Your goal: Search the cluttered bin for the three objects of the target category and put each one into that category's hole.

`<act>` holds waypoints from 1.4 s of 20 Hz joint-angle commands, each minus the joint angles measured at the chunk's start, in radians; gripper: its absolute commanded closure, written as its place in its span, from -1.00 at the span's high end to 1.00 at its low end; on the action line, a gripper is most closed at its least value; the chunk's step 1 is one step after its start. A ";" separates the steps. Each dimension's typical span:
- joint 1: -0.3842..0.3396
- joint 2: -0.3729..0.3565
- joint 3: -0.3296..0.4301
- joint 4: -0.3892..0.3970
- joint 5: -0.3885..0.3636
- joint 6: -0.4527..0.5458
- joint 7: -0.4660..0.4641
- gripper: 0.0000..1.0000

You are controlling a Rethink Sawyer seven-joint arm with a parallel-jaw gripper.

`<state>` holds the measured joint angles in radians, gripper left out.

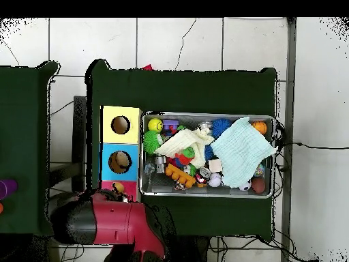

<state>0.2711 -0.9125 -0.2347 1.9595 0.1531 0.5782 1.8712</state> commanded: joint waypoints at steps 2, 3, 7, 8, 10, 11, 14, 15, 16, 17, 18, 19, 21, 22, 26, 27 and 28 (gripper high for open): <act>-0.022 0.031 0.001 0.078 0.050 -0.005 0.251 -1.00; -0.023 0.030 0.001 0.081 0.052 -0.008 0.249 -1.00; -0.010 0.022 -0.007 0.091 0.053 -0.003 0.252 -1.00; -0.005 0.018 -0.009 0.095 0.053 0.000 0.254 -1.00; 0.002 0.012 -0.011 0.107 0.055 -0.006 0.258 -1.00; 0.006 0.009 -0.011 0.114 0.056 -0.011 0.260 -1.00; 0.017 0.003 -0.013 0.134 0.060 -0.026 0.264 -1.00; 0.020 0.001 -0.013 0.140 0.062 -0.030 0.265 -1.00; 0.021 0.000 -0.013 0.147 0.064 -0.036 0.263 -1.00; 0.022 -0.002 -0.011 0.153 0.069 -0.041 0.261 -1.00; 0.025 -0.003 -0.011 0.157 0.071 -0.045 0.263 -1.00; 0.030 -0.005 -0.013 0.161 0.073 -0.046 0.265 -1.00; 0.034 -0.005 -0.012 0.167 0.078 -0.051 0.266 -1.00; 0.034 -0.004 -0.009 0.172 0.081 -0.061 0.265 -1.00; 0.033 0.008 -0.006 0.172 0.080 -0.076 0.260 -1.00; 0.034 0.012 -0.006 0.169 0.078 -0.077 0.259 -1.00; 0.032 0.018 -0.005 0.163 0.077 -0.076 0.257 -1.00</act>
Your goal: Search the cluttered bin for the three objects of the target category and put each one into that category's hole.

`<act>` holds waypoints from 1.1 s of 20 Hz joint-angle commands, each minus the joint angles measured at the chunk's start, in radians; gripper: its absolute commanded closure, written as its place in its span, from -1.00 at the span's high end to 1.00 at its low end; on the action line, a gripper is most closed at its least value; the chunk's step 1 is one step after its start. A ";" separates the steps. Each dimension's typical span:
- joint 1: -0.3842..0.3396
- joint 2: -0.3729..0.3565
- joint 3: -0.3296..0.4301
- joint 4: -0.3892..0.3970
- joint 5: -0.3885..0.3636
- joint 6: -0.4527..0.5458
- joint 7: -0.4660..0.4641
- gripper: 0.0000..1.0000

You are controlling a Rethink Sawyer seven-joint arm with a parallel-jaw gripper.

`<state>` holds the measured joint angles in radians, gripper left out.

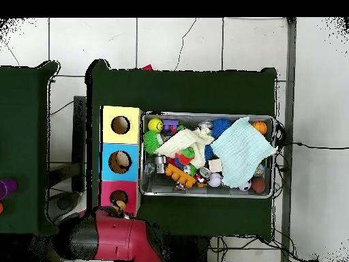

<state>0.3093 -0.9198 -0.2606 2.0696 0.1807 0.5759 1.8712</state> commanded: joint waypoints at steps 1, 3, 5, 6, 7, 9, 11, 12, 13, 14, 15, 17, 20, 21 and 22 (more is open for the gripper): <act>-0.006 0.031 0.022 0.045 0.049 -0.072 0.257 -1.00; -0.002 0.046 0.024 0.029 0.054 -0.070 0.265 -1.00; 0.009 0.065 0.024 0.007 0.057 -0.068 0.280 -1.00; 0.011 0.076 0.026 -0.004 0.062 -0.069 0.285 -1.00; 0.010 0.090 0.029 -0.015 0.065 -0.071 0.286 -1.00; 0.003 0.117 0.040 -0.031 0.074 -0.084 0.283 -1.00; 0.004 0.140 0.043 -0.044 0.081 -0.094 0.283 -1.00; 0.006 0.148 0.043 -0.048 0.086 -0.098 0.284 -1.00; 0.009 0.154 0.041 -0.052 0.088 -0.103 0.286 -1.00; 0.010 0.157 0.041 -0.053 0.093 -0.104 0.285 -1.00; 0.015 0.159 0.036 -0.059 0.094 -0.098 0.286 -1.00; 0.026 0.157 0.023 -0.072 0.096 -0.076 0.290 -1.00; 0.033 0.154 0.015 -0.085 0.101 -0.049 0.289 -1.00; 0.037 0.156 0.012 -0.091 0.102 -0.043 0.290 -1.00; 0.039 0.157 0.010 -0.094 0.105 -0.040 0.291 -1.00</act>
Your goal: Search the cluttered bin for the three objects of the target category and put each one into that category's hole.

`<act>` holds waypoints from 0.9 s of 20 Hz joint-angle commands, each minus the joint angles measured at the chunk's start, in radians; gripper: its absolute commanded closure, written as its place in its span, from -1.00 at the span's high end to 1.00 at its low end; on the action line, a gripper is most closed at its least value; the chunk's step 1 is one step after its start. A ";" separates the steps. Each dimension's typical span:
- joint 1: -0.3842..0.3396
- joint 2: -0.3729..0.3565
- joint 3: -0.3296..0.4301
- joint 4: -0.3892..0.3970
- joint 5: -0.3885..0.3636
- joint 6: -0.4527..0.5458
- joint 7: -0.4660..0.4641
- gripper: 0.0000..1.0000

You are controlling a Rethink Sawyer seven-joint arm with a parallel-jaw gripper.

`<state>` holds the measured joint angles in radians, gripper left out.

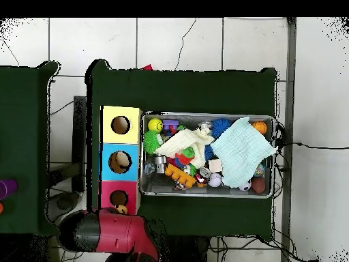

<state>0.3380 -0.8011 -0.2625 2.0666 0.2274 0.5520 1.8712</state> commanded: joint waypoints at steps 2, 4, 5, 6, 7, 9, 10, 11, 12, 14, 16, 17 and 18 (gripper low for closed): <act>0.021 0.047 0.004 -0.104 0.062 -0.008 0.299 -1.00; 0.030 0.058 -0.001 -0.119 0.069 0.000 0.305 -1.00; 0.032 0.061 0.000 -0.125 0.075 0.005 0.306 -1.00; 0.035 0.065 -0.002 -0.133 0.078 0.009 0.308 -1.00; 0.035 0.068 -0.002 -0.140 0.082 0.015 0.308 -1.00; 0.035 0.075 -0.005 -0.156 0.085 0.027 0.305 -1.00; 0.030 0.078 -0.004 -0.163 0.085 0.032 0.299 -1.00; 0.025 0.082 -0.004 -0.169 0.085 0.037 0.292 -1.00; 0.018 0.084 0.000 -0.169 0.088 0.034 0.286 -1.00; 0.003 0.087 0.006 -0.171 0.088 0.031 0.267 -1.00; -0.007 0.091 0.008 -0.175 0.087 0.031 0.256 -1.00; -0.010 0.093 0.009 -0.179 0.085 0.034 0.251 -1.00; -0.016 0.095 0.012 -0.181 0.086 0.034 0.245 -1.00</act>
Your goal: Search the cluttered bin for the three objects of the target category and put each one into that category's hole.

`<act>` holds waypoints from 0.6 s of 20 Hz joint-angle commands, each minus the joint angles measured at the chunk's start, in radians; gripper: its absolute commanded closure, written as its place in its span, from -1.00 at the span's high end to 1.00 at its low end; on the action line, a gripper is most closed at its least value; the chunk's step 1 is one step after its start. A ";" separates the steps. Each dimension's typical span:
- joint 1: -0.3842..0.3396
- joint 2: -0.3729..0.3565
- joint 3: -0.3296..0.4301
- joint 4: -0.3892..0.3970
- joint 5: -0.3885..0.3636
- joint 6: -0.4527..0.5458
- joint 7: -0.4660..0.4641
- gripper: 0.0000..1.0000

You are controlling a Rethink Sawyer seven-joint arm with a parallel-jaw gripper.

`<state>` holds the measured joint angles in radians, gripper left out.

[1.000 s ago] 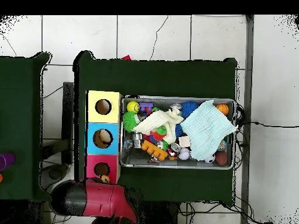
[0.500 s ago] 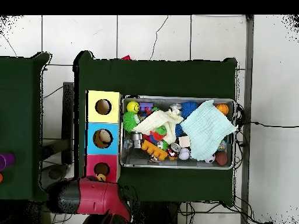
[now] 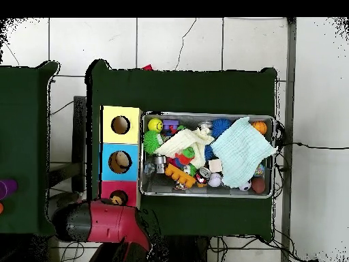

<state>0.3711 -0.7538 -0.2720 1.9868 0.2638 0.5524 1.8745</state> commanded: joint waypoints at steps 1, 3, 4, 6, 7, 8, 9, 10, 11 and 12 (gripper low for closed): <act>-0.052 0.048 0.023 -0.104 0.048 0.035 0.238 -1.00; -0.051 0.049 0.020 -0.111 0.042 0.043 0.236 -1.00; -0.049 0.051 0.017 -0.114 0.039 0.042 0.236 -1.00; -0.048 0.049 0.018 -0.111 0.038 0.031 0.236 -1.00; -0.048 0.048 0.019 -0.108 0.039 0.030 0.238 -1.00; -0.046 0.048 0.017 -0.108 0.038 0.030 0.239 -1.00; -0.045 0.048 0.016 -0.109 0.037 0.031 0.240 -1.00; -0.045 0.047 0.017 -0.106 0.037 0.028 0.240 -1.00; -0.047 0.045 0.020 -0.103 0.039 0.025 0.238 -1.00; -0.045 0.046 0.018 -0.104 0.038 0.029 0.240 -1.00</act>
<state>0.3543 -0.7385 -0.2720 1.9417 0.2638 0.5522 1.8745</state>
